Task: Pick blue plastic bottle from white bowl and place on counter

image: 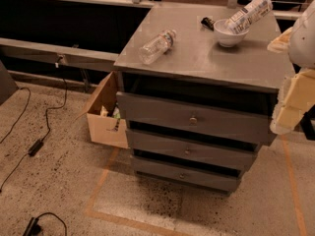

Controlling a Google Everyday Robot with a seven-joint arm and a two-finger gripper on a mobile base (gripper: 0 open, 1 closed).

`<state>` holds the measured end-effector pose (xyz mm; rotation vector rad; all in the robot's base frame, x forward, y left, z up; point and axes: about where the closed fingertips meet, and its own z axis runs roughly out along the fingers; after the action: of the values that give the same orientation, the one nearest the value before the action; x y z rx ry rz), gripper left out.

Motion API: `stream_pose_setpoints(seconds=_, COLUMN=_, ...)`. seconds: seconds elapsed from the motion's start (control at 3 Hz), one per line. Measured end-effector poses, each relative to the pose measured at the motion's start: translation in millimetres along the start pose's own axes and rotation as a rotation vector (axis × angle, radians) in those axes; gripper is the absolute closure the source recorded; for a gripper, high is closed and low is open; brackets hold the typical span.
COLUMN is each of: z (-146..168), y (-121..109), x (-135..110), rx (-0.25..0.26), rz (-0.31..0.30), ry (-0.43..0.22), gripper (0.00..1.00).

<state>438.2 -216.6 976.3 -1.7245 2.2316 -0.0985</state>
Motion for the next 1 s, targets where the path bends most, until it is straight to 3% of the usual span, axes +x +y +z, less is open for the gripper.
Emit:
stream_pose_setpoints(seconds=0.33, z=-3, y=-1, x=-2, rx=0.014, rz=-0.002, ry=-0.014, gripper=0.00)
stream_pose_setpoints(seconds=0.67, z=-12, y=-39, x=14, rx=0.129, rz=-0.029, ry=-0.033, gripper=0.00)
stream_pose_setpoints(seconds=1.0, z=-30, y=-101, x=34, rx=0.299, rz=-0.095, ry=-0.034, gripper=0.00)
